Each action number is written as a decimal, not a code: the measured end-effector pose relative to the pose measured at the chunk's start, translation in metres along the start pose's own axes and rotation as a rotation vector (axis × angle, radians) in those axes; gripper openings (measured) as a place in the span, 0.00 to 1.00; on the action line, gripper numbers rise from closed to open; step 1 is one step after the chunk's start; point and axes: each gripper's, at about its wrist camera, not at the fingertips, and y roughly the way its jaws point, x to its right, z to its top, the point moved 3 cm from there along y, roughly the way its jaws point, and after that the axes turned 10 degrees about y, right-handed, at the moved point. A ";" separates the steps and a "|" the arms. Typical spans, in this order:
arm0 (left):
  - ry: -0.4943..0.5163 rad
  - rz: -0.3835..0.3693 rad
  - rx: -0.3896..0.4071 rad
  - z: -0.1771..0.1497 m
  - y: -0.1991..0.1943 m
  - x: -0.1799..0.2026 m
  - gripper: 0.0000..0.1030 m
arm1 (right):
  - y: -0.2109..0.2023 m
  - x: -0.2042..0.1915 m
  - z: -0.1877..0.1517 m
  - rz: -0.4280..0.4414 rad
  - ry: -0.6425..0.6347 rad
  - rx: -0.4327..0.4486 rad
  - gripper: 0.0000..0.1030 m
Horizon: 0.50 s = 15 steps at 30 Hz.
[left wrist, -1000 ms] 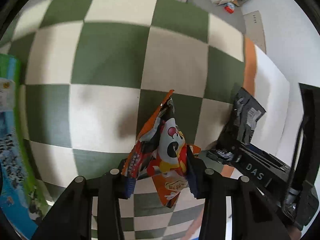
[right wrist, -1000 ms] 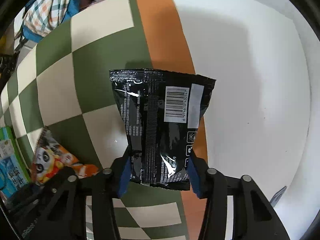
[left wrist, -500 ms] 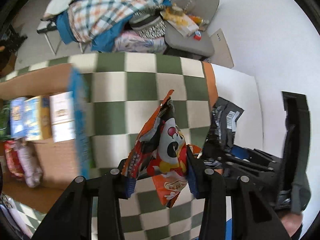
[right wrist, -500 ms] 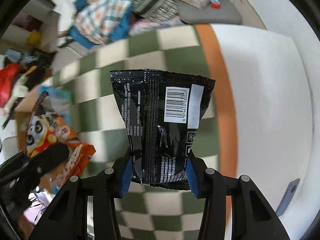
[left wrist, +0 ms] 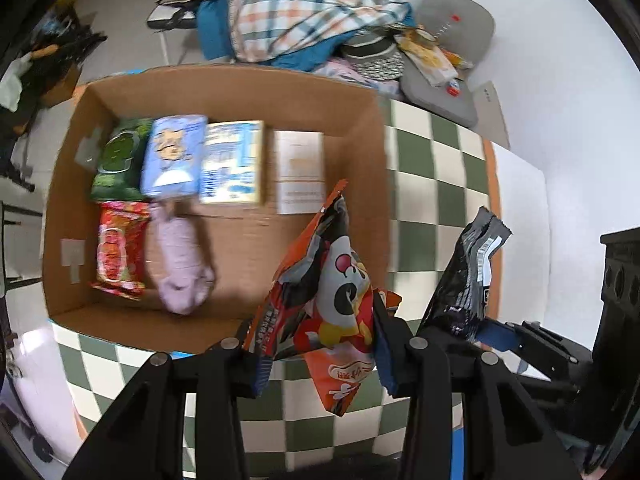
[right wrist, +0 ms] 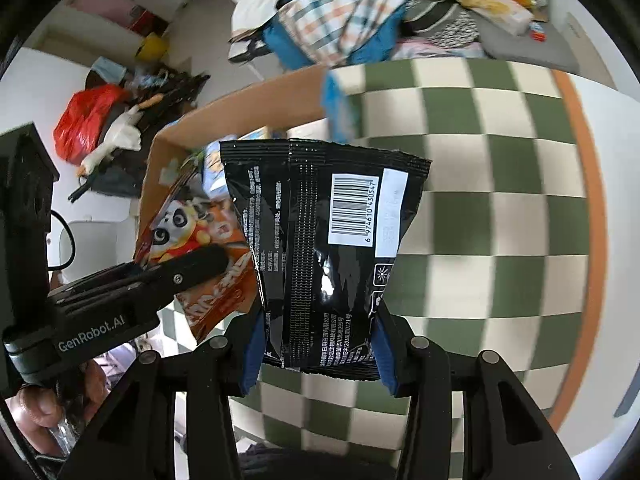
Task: Organize soft objects
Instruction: 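Carry both bags into the box beside the towel and open both grippers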
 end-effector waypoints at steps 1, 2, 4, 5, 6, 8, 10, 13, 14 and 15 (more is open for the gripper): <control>-0.009 -0.001 -0.005 0.000 0.001 -0.007 0.37 | 0.008 -0.011 -0.002 -0.006 -0.006 -0.006 0.47; -0.018 -0.006 -0.014 0.001 0.003 -0.015 0.37 | 0.014 -0.016 -0.003 -0.008 -0.010 -0.012 0.47; -0.042 -0.017 -0.037 0.004 0.012 -0.031 0.37 | 0.027 -0.030 -0.004 -0.020 -0.014 -0.020 0.47; -0.053 -0.026 -0.047 0.006 0.017 -0.037 0.37 | 0.033 -0.035 -0.004 -0.030 -0.018 -0.023 0.47; -0.061 -0.038 -0.056 0.008 0.020 -0.041 0.37 | 0.042 -0.039 0.000 -0.036 -0.016 -0.027 0.47; -0.090 -0.053 -0.076 0.010 0.028 -0.051 0.37 | 0.051 -0.043 0.003 -0.053 -0.018 -0.031 0.47; -0.106 -0.082 -0.089 0.012 0.034 -0.056 0.37 | 0.061 -0.044 0.010 -0.066 -0.011 -0.039 0.47; -0.103 -0.100 -0.105 0.016 0.040 -0.057 0.39 | 0.073 -0.045 0.013 -0.091 -0.002 -0.049 0.47; -0.101 -0.092 -0.108 0.018 0.041 -0.057 0.40 | 0.076 -0.045 0.015 -0.095 -0.002 -0.052 0.47; -0.098 -0.086 -0.111 0.019 0.041 -0.058 0.40 | 0.078 -0.046 0.016 -0.100 -0.001 -0.054 0.48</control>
